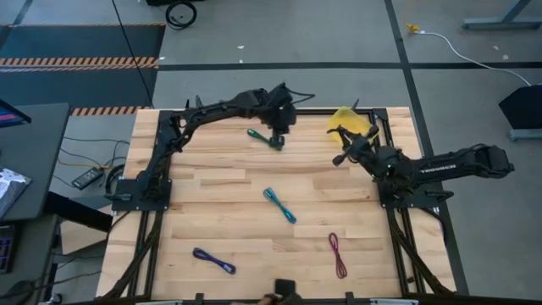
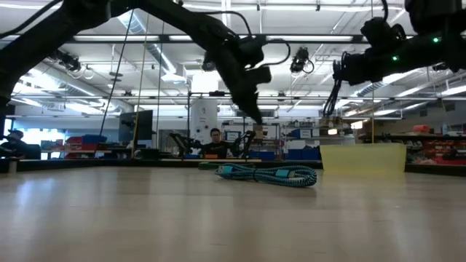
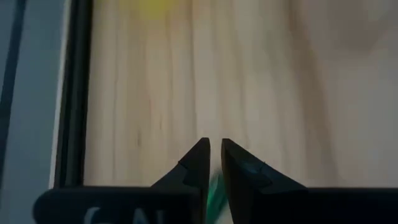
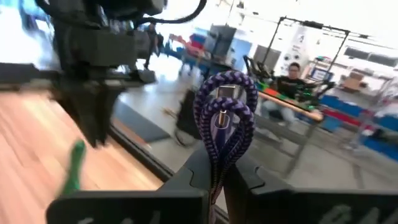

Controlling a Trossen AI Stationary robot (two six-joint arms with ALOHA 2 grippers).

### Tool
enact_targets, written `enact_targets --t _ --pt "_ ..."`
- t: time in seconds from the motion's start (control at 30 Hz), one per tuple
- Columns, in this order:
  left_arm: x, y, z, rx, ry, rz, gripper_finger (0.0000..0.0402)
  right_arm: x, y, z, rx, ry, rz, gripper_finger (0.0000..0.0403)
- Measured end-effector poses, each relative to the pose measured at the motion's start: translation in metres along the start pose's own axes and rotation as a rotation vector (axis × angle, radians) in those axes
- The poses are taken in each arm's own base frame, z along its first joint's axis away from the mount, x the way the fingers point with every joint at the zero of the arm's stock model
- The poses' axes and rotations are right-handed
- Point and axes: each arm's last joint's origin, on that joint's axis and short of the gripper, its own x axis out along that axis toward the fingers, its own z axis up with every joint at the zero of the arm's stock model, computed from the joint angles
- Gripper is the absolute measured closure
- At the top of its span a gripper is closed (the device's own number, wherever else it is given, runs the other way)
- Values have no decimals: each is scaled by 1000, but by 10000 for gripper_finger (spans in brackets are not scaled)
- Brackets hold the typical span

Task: Pick and place USB-C Cables
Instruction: Put the violet charger cable into the yellow container

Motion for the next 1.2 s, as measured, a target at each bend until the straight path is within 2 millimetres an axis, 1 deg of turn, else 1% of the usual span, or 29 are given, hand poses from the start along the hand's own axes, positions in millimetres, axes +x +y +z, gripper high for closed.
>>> enact_targets --t 0.07,0.13,0.2,0.37,0.5,0.57,0.7,0.77,1.07,1.13,1.2 --pt "-1 4 -9 5 87 43 354 4 1 7 -76 47 -20 382" --pt "-2 7 -16 -1 163 67 354 9 2 14 -157 132 -47 382" --pt "-4 9 -21 -8 211 85 354 15 1 21 -199 223 -59 382" --pt "-4 7 -24 -8 264 94 354 30 -3 42 -176 426 -50 382" --pt "-4 7 -24 -6 261 101 354 44 -10 48 -191 589 -19 382" --pt "-4 7 -23 -13 259 103 354 50 -13 44 -212 680 -11 382" --pt "-4 6 -25 -45 273 97 354 57 -22 23 -281 872 -37 382" --pt "-4 3 -25 -48 284 90 354 60 -27 15 -280 945 -47 382" --pt "-5 2 -27 -47 313 74 354 74 -35 -6 -158 1110 40 382" --pt "-5 2 -28 -48 314 73 354 77 -36 -10 -145 1132 30 366" --pt "-5 2 -28 -50 316 72 354 80 -37 -14 -132 1147 13 332"
